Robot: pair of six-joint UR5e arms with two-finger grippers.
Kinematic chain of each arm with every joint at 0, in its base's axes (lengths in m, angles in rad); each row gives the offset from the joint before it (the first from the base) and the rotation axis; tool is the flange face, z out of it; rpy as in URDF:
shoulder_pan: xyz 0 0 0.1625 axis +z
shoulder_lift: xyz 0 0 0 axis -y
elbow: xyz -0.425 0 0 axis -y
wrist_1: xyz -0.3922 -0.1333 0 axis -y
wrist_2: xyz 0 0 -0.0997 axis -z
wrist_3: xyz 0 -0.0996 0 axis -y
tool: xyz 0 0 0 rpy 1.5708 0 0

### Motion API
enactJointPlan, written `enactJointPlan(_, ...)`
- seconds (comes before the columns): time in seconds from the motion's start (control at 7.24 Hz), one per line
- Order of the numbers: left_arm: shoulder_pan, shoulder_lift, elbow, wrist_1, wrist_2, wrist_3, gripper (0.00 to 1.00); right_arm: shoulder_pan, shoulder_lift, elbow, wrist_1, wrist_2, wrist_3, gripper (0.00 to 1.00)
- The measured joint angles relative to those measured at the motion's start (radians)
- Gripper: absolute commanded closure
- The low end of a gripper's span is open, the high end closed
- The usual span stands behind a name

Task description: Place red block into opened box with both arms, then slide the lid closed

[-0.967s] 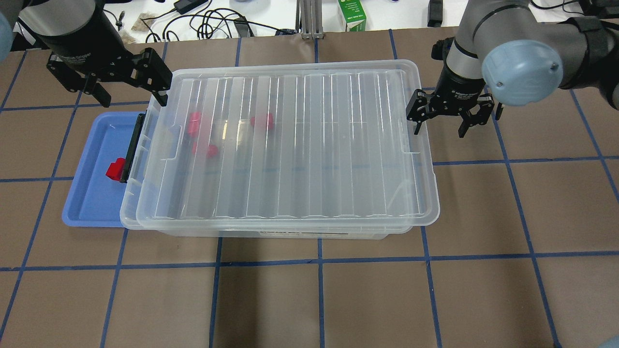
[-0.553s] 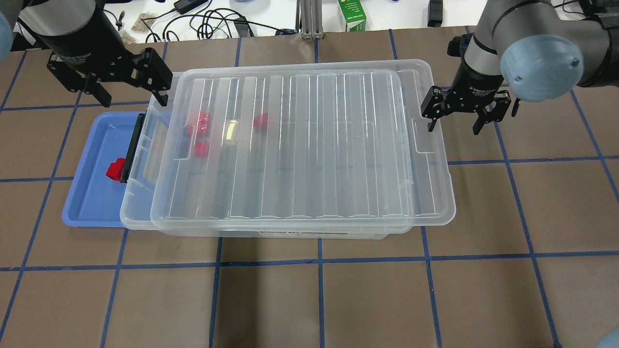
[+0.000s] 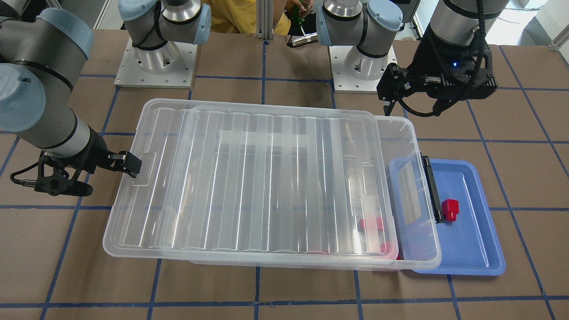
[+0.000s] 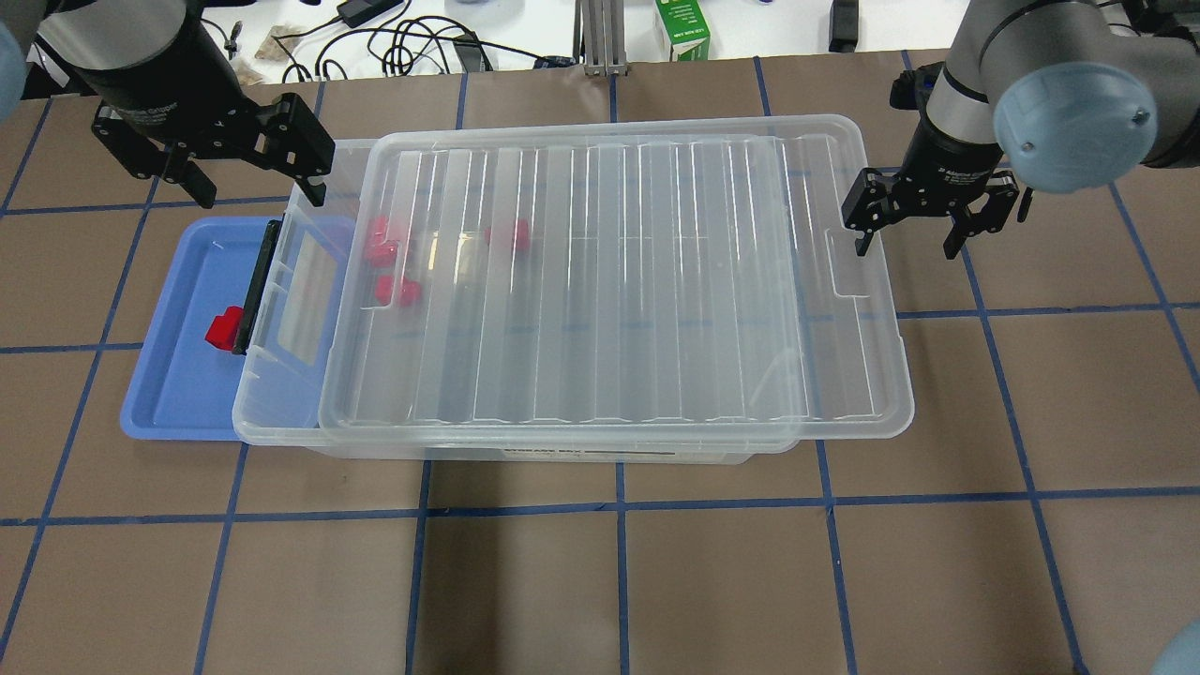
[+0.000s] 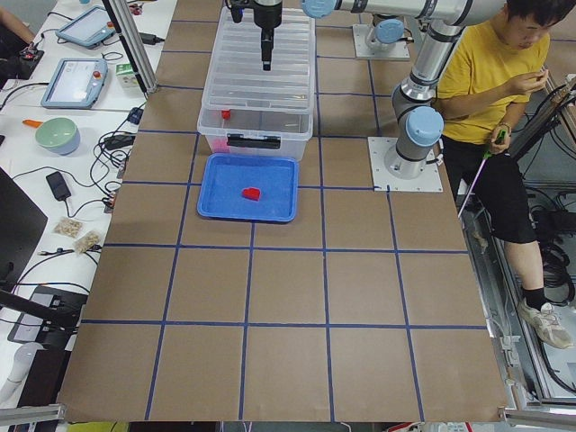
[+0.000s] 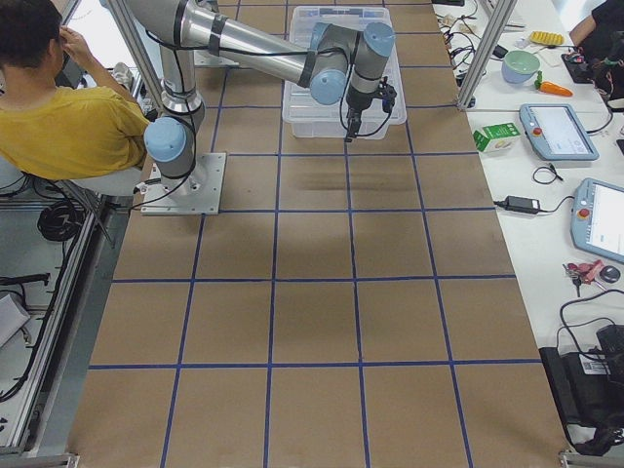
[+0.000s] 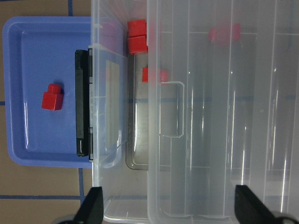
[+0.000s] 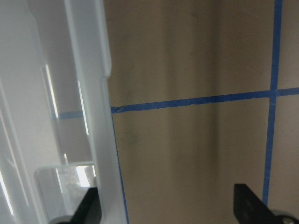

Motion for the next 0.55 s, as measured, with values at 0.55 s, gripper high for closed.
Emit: enactJointPlan(0.55, -0.001, -0.001, 0.000, 0.001, 0.000, 0.000, 0.00, -0.060, -0.002, 0.000, 0.002, -0.020, -0.075, 0.00)
